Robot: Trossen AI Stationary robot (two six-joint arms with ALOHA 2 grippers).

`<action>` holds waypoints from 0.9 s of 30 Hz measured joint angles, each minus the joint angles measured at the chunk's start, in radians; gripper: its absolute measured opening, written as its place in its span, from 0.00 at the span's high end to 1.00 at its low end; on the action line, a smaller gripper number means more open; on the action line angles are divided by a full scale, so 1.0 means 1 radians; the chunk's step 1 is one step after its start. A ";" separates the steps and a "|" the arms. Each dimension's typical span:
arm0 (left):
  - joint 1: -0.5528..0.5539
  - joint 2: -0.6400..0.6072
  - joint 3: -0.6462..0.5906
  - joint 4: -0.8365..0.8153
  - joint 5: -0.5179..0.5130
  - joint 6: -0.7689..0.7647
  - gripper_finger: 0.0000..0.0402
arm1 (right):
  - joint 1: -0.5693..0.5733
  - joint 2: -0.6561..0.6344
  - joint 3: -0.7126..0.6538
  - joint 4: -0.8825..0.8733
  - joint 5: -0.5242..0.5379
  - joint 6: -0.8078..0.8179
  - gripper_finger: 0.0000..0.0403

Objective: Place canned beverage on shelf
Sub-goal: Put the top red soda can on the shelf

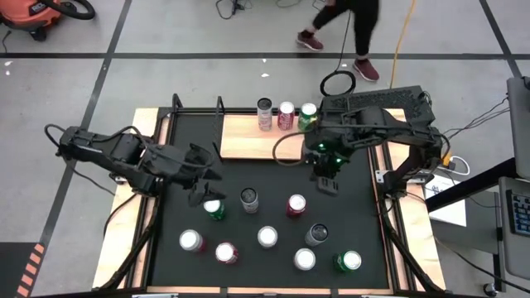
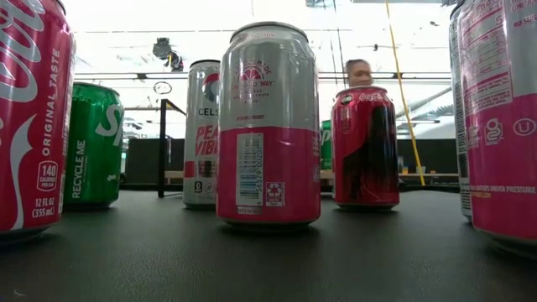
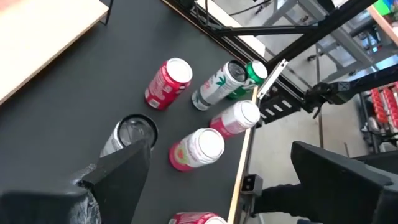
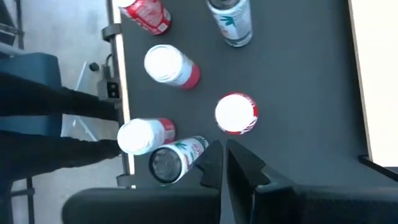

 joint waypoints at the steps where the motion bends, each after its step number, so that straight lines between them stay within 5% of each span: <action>1: -0.011 0.004 0.000 0.001 -0.013 -0.008 0.03 | 0.007 -0.005 0.000 0.000 0.000 0.000 1.00; 7: -0.065 0.058 0.000 0.006 -0.049 -0.026 0.03 | 0.057 -0.082 0.000 -0.001 0.013 0.027 1.00; 14: -0.120 0.156 0.000 0.086 -0.049 -0.129 0.03 | 0.131 -0.200 0.000 -0.001 0.155 0.063 1.00; 27: -0.150 0.321 0.001 0.241 -0.052 -0.246 0.20 | 0.175 -0.250 0.000 -0.001 0.131 -0.043 1.00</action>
